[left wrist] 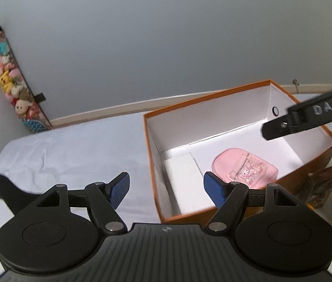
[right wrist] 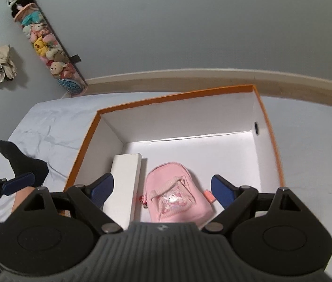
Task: Organize objects
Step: 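Lower both items into the orange box and open both grippers, then move the right gripper to the gold square box and grasp it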
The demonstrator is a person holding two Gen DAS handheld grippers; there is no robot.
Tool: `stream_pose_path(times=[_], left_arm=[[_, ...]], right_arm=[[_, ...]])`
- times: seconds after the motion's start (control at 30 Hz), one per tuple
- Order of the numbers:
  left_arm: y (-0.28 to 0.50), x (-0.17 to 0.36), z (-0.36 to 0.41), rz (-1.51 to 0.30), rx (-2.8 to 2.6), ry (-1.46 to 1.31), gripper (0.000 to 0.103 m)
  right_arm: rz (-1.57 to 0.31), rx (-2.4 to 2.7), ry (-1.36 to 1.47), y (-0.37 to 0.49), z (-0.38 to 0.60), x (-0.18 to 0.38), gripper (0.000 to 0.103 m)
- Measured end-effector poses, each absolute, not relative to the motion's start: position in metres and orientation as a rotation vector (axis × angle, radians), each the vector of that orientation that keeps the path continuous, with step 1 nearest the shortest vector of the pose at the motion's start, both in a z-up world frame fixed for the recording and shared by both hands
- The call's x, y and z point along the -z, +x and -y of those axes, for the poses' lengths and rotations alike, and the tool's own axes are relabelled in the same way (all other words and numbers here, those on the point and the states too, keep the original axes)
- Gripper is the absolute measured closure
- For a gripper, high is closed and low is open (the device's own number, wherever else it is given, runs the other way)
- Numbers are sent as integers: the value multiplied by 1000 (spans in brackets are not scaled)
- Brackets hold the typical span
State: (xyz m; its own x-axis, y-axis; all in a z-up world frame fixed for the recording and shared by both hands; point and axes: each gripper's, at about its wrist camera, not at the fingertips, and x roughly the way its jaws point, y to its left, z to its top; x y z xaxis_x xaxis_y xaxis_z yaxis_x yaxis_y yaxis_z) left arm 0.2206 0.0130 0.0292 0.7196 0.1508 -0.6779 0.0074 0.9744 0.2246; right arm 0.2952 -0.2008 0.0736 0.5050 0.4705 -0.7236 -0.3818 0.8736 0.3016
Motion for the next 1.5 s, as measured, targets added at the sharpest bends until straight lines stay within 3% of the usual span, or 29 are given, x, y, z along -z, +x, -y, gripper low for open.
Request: stream_pose_path(times=[0.3,0.8,1.17,1.5], left_arm=[[152,-35,-12,-777,-71,98,19],[77,11,-30,-859,-76,-81,19],[50,-2,-45,-835,-119,-127,19],[39,-3,-51,-831,-118,-162,18]], right_arm=[[-825,-559,17,233,227,-74,13],[-841,-697,-162,106,248,-3,13],[-781,-1224,-496,-10,199,30,14],[-723,-1414,-686,-46,156,49,19]])
